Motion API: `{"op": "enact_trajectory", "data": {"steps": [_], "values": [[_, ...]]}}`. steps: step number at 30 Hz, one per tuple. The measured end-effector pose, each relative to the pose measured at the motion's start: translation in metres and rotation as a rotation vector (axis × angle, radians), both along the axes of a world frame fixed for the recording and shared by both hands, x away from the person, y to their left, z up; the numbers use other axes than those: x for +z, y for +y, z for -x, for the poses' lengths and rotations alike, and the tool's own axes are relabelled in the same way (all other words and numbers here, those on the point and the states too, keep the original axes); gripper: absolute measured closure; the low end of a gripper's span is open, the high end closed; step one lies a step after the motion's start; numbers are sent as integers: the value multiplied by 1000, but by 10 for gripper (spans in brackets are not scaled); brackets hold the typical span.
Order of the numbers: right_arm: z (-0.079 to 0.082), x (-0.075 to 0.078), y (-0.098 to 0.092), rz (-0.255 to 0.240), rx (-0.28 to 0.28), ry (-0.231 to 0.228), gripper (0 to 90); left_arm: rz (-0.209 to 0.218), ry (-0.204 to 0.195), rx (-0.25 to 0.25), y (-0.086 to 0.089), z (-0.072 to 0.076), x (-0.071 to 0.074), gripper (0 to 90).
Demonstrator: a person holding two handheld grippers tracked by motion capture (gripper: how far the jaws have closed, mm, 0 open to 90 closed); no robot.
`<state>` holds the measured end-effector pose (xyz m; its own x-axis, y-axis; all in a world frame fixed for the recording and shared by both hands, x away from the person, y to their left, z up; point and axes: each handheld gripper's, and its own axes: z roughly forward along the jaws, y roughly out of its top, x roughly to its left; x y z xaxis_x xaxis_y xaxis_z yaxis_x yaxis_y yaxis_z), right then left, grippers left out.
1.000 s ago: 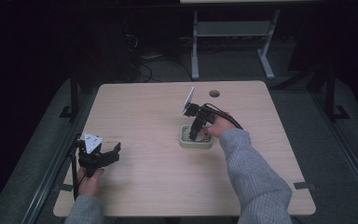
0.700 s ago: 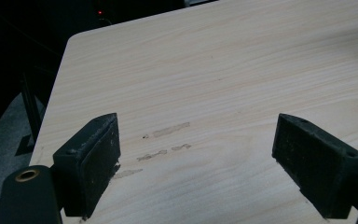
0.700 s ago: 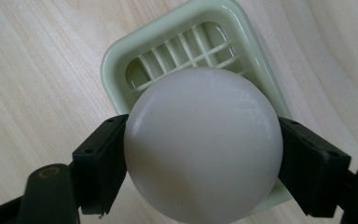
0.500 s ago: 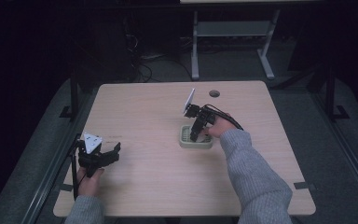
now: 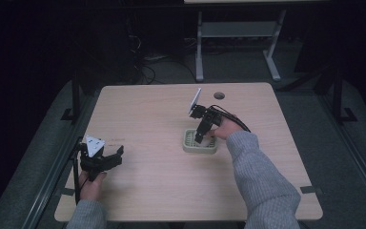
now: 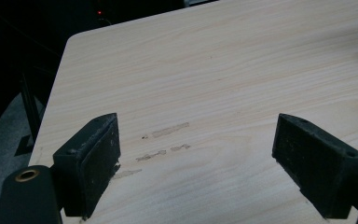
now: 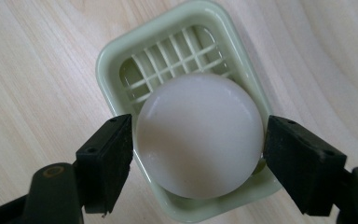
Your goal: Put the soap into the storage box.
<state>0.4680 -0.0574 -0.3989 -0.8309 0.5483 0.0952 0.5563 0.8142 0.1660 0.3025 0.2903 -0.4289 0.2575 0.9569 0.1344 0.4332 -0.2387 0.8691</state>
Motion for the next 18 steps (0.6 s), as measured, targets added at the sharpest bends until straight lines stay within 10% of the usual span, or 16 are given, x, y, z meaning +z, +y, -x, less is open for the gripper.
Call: {"op": "enact_trajectory", "data": {"steps": [18], "values": [[9, 17, -18, -62, -41, -7, 229, 0, 1, -2, -1, 0, -1, 148]]}}
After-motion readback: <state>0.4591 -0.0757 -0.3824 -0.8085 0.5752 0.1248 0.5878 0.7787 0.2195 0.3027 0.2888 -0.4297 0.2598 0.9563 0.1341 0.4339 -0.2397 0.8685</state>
